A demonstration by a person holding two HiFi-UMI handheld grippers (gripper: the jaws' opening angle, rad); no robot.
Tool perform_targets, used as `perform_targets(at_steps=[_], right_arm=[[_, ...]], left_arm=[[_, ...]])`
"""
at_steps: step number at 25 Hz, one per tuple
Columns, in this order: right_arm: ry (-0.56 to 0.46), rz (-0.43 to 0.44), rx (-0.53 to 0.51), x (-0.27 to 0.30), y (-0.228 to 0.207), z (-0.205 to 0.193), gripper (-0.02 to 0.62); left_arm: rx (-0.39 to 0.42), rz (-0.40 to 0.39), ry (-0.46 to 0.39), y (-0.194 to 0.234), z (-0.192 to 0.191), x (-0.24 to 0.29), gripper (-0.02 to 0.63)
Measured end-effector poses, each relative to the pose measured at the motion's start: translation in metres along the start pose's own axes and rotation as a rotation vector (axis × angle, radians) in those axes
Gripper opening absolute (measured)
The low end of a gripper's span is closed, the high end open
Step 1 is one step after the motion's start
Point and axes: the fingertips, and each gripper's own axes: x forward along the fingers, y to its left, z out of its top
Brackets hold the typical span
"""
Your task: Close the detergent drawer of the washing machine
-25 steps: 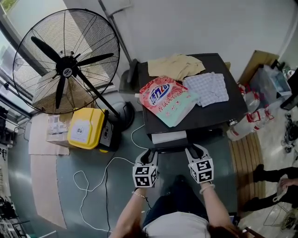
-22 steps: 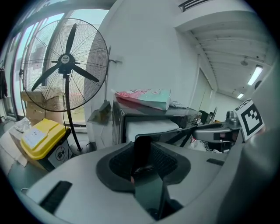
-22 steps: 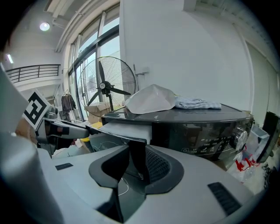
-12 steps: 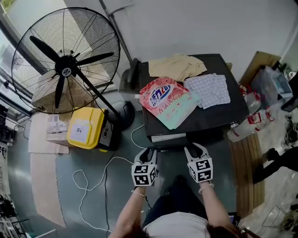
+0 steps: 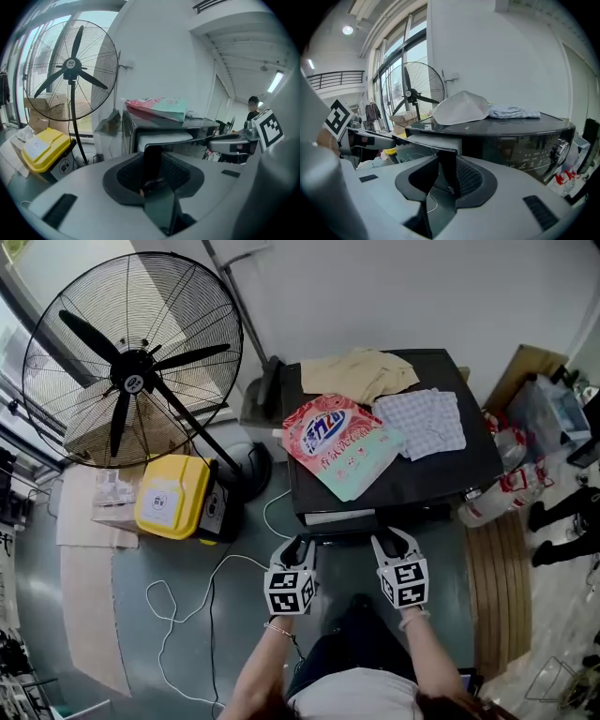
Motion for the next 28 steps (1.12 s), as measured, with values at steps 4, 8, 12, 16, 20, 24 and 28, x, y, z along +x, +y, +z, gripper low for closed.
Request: perform_targets(at_steps=[4, 8, 12, 16, 20, 24, 28], right_arm=[[-0.002, 0.001, 0.003, -0.001, 0.0, 0.001, 0.138], [-0.01, -0.011, 0.019, 0.003, -0.002, 0.006, 0.138], [0.014, -0.021, 0.018, 0.012, -0.008, 0.011, 0.138], [-0.001, -0.018, 0.017, 0.014, -0.008, 0.015, 0.138], [0.003, -0.035, 0.006, 0.02, -0.008, 0.017, 0.14], [0.005, -0.053, 0.02, 0.024, -0.011, 0.018, 0.149], [0.002, -0.074, 0.046, 0.025, -0.016, 0.02, 0.176]], left_arm=[[-0.003, 0.003, -0.003, 0.0, 0.001, -0.001, 0.121], [-0.014, 0.017, -0.008, 0.003, 0.006, 0.003, 0.12], [-0.021, 0.025, 0.002, 0.006, 0.013, 0.013, 0.12], [-0.03, 0.032, -0.002, 0.008, 0.014, 0.015, 0.12], [-0.03, 0.037, 0.001, 0.012, 0.017, 0.019, 0.12], [-0.034, 0.039, 0.002, 0.015, 0.019, 0.022, 0.121], [-0.036, 0.038, 0.0, 0.015, 0.021, 0.025, 0.123]])
